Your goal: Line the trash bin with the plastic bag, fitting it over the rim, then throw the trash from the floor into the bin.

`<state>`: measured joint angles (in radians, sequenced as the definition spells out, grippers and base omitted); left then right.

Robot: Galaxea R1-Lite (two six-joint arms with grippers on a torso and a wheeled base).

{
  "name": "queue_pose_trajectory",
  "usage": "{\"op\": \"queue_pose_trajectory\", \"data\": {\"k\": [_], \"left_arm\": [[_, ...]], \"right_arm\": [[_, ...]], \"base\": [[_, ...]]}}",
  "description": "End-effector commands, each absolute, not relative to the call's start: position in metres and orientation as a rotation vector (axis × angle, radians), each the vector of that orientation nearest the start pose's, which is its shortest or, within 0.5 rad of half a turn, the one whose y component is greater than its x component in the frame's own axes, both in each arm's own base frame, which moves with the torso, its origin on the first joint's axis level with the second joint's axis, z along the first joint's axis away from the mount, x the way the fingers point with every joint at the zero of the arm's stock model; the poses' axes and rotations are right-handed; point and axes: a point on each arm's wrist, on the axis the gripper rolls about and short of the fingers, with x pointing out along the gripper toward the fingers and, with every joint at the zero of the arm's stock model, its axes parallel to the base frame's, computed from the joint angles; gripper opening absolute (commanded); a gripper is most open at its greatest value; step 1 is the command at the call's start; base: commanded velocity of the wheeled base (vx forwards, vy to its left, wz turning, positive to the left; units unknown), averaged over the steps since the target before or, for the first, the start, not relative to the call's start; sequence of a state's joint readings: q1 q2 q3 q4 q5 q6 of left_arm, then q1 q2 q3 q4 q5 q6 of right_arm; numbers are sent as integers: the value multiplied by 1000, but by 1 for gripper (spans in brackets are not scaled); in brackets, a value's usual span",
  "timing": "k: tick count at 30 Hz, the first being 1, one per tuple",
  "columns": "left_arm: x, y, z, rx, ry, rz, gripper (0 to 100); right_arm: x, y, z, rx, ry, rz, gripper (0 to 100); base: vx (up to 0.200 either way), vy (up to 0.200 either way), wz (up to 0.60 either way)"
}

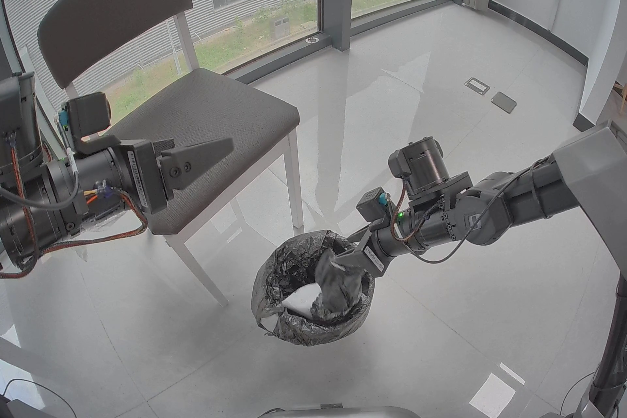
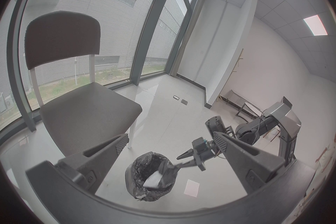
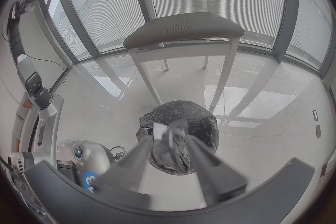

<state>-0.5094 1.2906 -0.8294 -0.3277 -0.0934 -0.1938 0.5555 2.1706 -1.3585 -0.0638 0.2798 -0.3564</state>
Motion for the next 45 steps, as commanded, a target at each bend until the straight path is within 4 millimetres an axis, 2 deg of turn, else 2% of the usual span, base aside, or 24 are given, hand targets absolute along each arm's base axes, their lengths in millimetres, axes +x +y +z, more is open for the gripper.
{"op": "queue_pose_trajectory", "data": {"k": [1,5,8,11,12,13,15,16,17,18,19,20,21,22,23,25,26,27,33,34,36,40,42,45], "left_arm": [[180,-102,266,-162,184,-584,100],[178,-101,268,-163,176,-576,100],[177,-100,270,-162,166,-568,100],[175,-89,284,-143,94,-473,100],[175,-89,284,-143,94,-473,100],[169,-73,301,-75,9,-356,100],[160,-56,315,-5,-44,-253,100],[145,-36,328,62,-75,-154,100],[145,-36,328,62,-75,-154,100],[114,-15,345,111,-100,-45,100],[114,-15,345,111,-100,-45,100],[82,-5,354,116,-104,8,100],[77,-5,355,115,-105,11,100],[48,-1,357,114,-110,28,100],[33,0,357,112,-116,33,100],[3,2,352,108,-125,40,100],[-1,2,350,107,-128,41,100],[-31,4,338,105,-135,45,100],[-110,8,283,87,-85,75,100],[-113,8,281,82,-81,79,100],[-136,5,266,22,-70,119,100],[-159,2,247,-53,-86,145,100],[-170,2,235,-62,-113,138,100],[-180,3,225,-66,-148,134,100]], "right_arm": [[361,224,91,-420,626,910,100],[373,211,110,-398,561,858,100],[372,191,145,-356,492,799,100],[357,156,206,-277,384,641,100],[357,156,206,-277,384,641,100],[338,132,246,-234,306,507,100],[319,111,275,-201,242,392,100],[295,90,299,-184,185,297,100],[295,90,299,-184,185,297,100],[256,61,324,-178,124,190,100],[256,61,324,-178,124,190,100],[215,39,341,-183,89,126,100],[207,35,343,-183,86,117,100],[164,20,352,-205,87,70,100],[142,14,354,-216,98,49,100],[91,5,354,-237,119,23,100],[83,5,353,-240,122,24,100],[36,1,345,-243,142,23,100],[-77,-6,287,-243,194,2,100],[-82,-6,284,-242,196,0,100],[-123,-5,254,-240,225,-30,100],[-156,-4,214,-227,230,-38,100],[-162,-7,188,-210,214,-23,100],[-158,-1,168,-139,209,-47,100]], "base": [[0,0,0],[0,0,0],[0,0,0],[0,0,0],[0,0,0],[0,0,0],[0,0,0],[0,0,0],[0,0,0],[0,0,0],[0,0,0],[0,0,0],[0,0,0],[0,0,0],[0,0,0],[0,0,0],[0,0,0],[0,0,0],[0,0,0],[0,0,0],[0,0,0],[0,0,0],[0,0,0],[0,0,0]]}}
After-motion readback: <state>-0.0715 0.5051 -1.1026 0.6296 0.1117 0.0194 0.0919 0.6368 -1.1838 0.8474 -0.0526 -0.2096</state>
